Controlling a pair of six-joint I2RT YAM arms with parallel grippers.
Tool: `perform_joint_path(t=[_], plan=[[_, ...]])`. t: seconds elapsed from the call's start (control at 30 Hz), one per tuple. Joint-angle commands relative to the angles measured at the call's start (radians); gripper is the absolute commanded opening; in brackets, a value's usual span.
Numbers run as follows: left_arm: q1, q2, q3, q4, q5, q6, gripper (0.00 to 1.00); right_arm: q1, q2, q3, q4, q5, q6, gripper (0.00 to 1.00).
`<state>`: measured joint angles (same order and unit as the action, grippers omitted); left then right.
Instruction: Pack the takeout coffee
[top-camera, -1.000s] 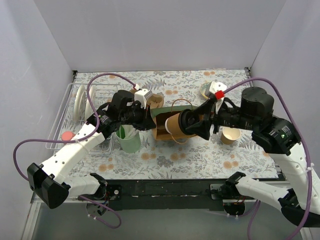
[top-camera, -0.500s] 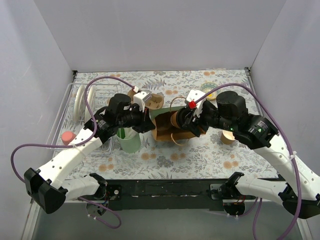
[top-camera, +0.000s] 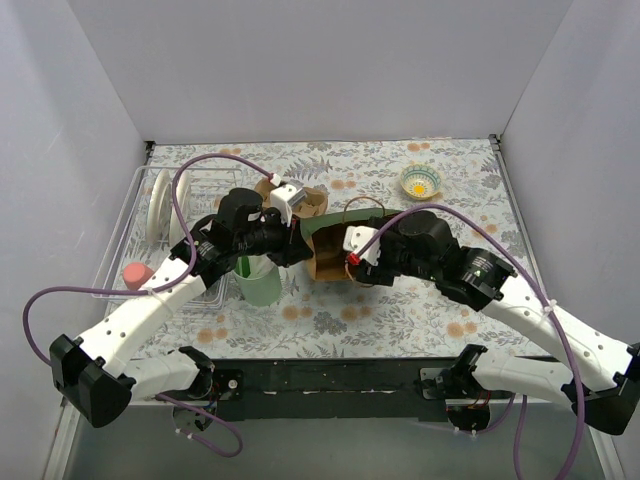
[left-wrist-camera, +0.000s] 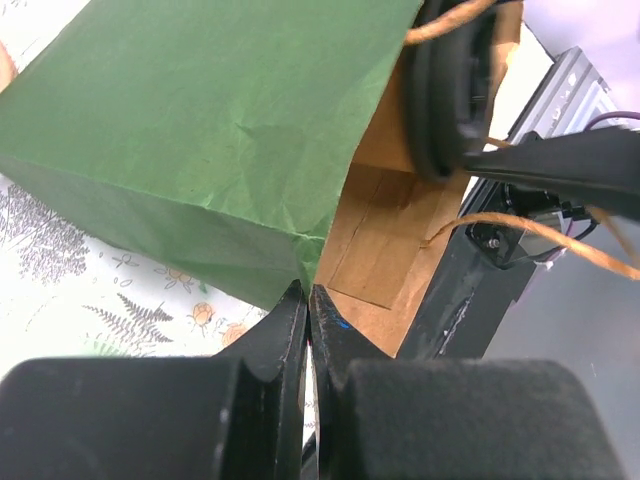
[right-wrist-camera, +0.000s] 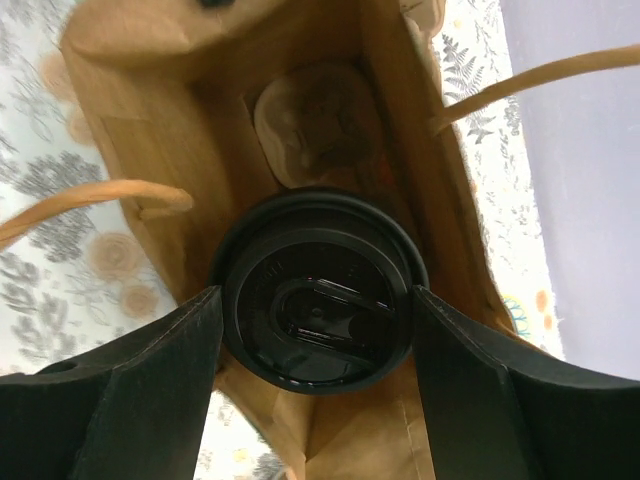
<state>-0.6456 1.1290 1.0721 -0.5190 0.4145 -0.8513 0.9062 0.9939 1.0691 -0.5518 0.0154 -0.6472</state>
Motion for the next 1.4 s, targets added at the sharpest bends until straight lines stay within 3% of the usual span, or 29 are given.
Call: perform_joint_path(t=[0.0, 0.3, 0.5, 0.6, 0.77, 0.9, 1.13, 1.37], plan=[[0.008, -0.032, -0.024, 0.054, 0.058, 0.029, 0.00, 0.007, -0.017, -0.066, 0.176, 0.064, -0.147, 0.34], [0.012, -0.041, -0.077, 0.091, 0.133, 0.112, 0.00, 0.007, 0.075, -0.044, 0.242, 0.034, -0.227, 0.34], [0.012, -0.038, -0.080, 0.117, 0.098, 0.089, 0.00, -0.001, 0.106, -0.104, 0.251, 0.012, -0.295, 0.33], [0.012, -0.025, -0.058, 0.116, 0.003, 0.042, 0.00, 0.002, 0.111, -0.097, 0.236, -0.037, -0.263, 0.31], [0.012, -0.031, -0.011, 0.056, -0.136, -0.067, 0.24, 0.005, 0.117, -0.063, 0.248, -0.051, -0.137, 0.29], [0.012, -0.096, -0.055, 0.034, -0.144, -0.146, 0.42, 0.005, 0.130, -0.064, 0.286, -0.034, -0.074, 0.27], [0.012, -0.176, -0.124, 0.013, -0.171, -0.222, 0.53, 0.007, 0.175, -0.032, 0.311, -0.022, -0.037, 0.26], [0.011, -0.164, -0.158, 0.066, -0.138, -0.267, 0.54, 0.007, 0.189, -0.029, 0.337, 0.011, -0.022, 0.25]])
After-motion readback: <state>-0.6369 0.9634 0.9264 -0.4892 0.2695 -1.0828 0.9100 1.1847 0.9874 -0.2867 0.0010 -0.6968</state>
